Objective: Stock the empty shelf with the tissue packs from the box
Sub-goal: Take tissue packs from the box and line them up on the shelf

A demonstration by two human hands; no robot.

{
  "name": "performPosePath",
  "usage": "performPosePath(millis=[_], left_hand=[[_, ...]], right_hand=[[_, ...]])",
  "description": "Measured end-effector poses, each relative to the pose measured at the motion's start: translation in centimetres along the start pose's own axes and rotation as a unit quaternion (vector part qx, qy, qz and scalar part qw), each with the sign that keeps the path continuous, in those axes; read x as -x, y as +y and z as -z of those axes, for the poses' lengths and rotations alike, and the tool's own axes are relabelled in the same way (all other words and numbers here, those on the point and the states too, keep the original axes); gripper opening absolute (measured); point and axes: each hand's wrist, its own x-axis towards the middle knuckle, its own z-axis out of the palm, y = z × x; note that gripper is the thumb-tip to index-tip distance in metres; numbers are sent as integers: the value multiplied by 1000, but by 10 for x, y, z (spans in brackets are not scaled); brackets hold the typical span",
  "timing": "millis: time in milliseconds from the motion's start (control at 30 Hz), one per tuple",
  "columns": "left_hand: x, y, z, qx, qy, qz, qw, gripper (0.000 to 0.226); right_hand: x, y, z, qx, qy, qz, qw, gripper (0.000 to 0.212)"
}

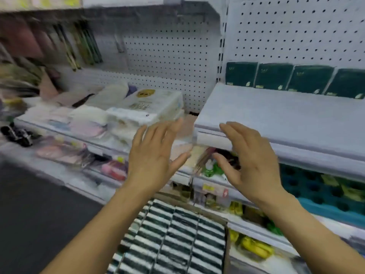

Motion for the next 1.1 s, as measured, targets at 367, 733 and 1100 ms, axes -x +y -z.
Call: performPosePath(millis=[367,733,1100], left_hand=[[154,-92,-11,-23,-191,160,968,66],[261,-135,-85,95,-338,385,853,65],[306,-143,-197,107,-442,435,777,63]], right_hand=[[51,-100,-133,-40,-220,56,973,51],[94,-107,-258,-85,-436,53,895,40],[123,-121,-381,-57,-507,56,859,32]])
